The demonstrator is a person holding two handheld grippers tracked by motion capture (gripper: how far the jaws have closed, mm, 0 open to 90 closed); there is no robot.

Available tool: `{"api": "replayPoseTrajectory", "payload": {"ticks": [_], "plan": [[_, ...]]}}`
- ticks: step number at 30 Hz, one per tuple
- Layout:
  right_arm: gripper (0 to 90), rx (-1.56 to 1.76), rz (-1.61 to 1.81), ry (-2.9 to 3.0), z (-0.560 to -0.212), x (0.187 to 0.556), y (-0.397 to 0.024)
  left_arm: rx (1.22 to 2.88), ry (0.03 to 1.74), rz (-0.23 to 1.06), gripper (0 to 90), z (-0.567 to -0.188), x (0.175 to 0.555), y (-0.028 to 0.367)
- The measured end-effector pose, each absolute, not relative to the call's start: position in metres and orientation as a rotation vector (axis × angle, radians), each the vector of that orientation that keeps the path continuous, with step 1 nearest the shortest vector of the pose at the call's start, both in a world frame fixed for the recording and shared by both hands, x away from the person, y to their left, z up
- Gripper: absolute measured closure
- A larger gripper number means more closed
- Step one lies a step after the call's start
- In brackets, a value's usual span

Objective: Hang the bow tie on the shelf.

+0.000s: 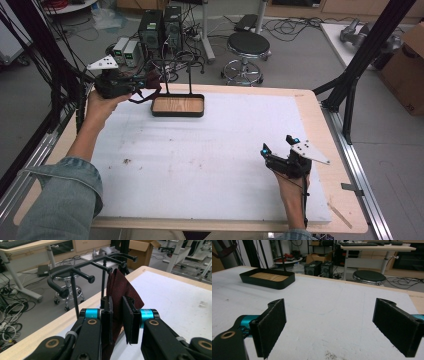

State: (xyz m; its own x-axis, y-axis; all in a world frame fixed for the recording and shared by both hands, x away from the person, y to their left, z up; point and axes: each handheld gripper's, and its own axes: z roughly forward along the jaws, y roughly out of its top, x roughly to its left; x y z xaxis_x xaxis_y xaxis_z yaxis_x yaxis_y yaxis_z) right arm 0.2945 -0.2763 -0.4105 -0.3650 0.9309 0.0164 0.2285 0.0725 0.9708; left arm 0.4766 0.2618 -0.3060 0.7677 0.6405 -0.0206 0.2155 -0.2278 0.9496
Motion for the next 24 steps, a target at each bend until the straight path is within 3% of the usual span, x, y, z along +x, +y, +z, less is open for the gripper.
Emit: {"api": "replayPoseTrajectory", "payload": {"ticks": [24], "plan": [[10.7, 1.180, 1.339, 1.667, -0.409, 0.291, -0.283, 1.733, 0.745, 0.599, 78.3, -0.289, 0.507, 0.255]]}}
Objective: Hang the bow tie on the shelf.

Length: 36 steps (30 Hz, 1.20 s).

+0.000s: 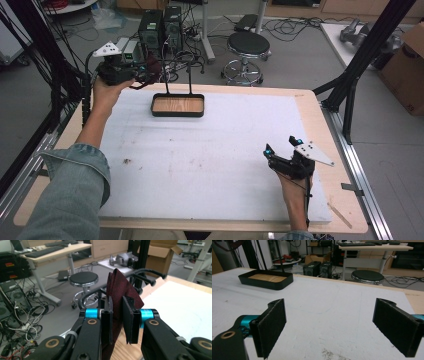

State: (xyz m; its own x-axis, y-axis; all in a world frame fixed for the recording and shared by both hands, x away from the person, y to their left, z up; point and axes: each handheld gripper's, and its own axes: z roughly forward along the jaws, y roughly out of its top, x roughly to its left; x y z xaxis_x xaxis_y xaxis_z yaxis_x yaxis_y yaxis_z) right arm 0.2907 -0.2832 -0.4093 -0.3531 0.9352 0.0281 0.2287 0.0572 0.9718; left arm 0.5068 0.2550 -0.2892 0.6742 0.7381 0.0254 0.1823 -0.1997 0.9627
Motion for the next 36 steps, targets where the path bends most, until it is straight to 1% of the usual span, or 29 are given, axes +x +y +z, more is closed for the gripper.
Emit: {"api": "replayPoseTrajectory", "payload": {"ticks": [5, 9, 15, 22, 30, 36], "plan": [[10.7, 1.187, 1.343, 1.667, -0.409, 0.290, -0.284, 1.731, 0.795, 0.618, 78.4, -0.289, 0.513, 0.257], [10.6, 1.186, 1.339, 1.669, -0.409, 0.290, -0.284, 1.670, 0.837, 0.596, 78.4, -0.290, 0.516, 0.263], [10.6, 1.187, 1.334, 1.674, -0.410, 0.290, -0.285, 1.624, 0.879, 0.620, 78.3, -0.291, 0.517, 0.270], [10.7, 1.181, 1.330, 1.679, -0.410, 0.290, -0.284, 1.571, 0.942, 0.604, 78.3, -0.299, 0.518, 0.277], [10.6, 1.188, 1.327, 1.682, -0.410, 0.290, -0.284, 1.565, 0.969, 0.609, 78.2, -0.305, 0.519, 0.282], [10.6, 1.187, 1.331, 1.680, -0.410, 0.290, -0.284, 1.575, 0.977, 0.608, 76.2, -0.308, 0.519, 0.283]]}}
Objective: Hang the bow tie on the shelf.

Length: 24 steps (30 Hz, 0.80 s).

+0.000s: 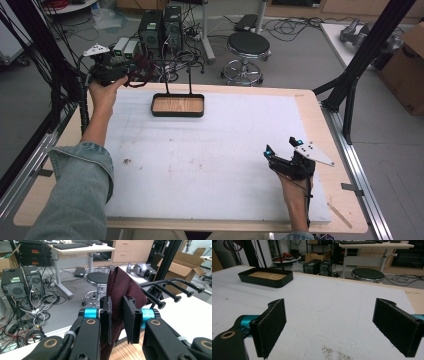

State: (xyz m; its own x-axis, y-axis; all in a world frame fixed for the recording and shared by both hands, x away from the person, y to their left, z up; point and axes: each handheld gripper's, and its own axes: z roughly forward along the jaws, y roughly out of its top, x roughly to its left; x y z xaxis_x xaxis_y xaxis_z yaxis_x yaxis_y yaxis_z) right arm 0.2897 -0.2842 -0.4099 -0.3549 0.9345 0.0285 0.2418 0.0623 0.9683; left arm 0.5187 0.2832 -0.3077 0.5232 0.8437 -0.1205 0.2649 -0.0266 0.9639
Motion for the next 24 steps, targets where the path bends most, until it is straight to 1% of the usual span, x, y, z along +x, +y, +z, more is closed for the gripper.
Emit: {"api": "replayPoseTrajectory", "payload": {"ticks": [15, 24], "plan": [[10.7, 1.180, 1.325, 1.682, -0.4103, 0.2907, -0.2841, 1.596, 0.986, 0.629, 74.0, -0.3166, 0.5161, 0.2891], [10.7, 1.186, 1.334, 1.682, -0.4102, 0.2920, -0.2829, 1.611, 0.974, 0.646, 68.6, -0.3152, 0.5122, 0.2915]]}}
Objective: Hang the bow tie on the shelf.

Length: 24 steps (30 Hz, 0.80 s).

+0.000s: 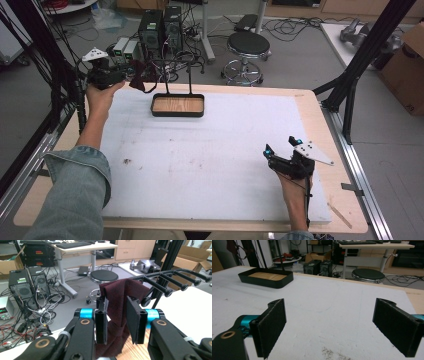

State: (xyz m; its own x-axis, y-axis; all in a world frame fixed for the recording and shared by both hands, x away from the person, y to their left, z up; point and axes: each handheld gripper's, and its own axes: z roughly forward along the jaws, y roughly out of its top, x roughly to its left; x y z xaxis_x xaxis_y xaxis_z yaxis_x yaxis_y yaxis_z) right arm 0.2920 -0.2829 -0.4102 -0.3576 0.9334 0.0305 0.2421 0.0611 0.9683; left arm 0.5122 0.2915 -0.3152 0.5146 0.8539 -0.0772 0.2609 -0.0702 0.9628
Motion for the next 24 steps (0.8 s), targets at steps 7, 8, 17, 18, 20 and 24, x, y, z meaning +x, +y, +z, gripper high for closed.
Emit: {"api": "replayPoseTrajectory", "payload": {"ticks": [7, 8, 17, 18, 20, 24], "plan": [[10.7, 1.175, 1.341, 1.680, -0.4099, 0.2943, -0.2821, 1.612, 0.962, 0.642, 66.4, -0.3130, 0.5092, 0.2934], [10.7, 1.176, 1.340, 1.679, -0.4099, 0.2944, -0.2820, 1.613, 0.960, 0.643, 66.1, -0.3125, 0.5086, 0.2933], [10.7, 1.178, 1.348, 1.673, -0.4088, 0.2953, -0.2825, 1.635, 0.944, 0.648, 60.6, -0.3095, 0.5054, 0.2917], [10.7, 1.174, 1.349, 1.674, -0.4086, 0.2956, -0.2824, 1.638, 0.945, 0.650, 59.9, -0.3093, 0.5052, 0.2917], [10.7, 1.176, 1.351, 1.675, -0.4082, 0.2960, -0.2813, 1.642, 0.946, 0.649, 56.8, -0.3092, 0.5048, 0.2923], [10.7, 1.174, 1.353, 1.677, -0.4083, 0.2975, -0.2804, 1.633, 0.954, 0.645, 54.0, -0.3091, 0.5039, 0.2945]]}}
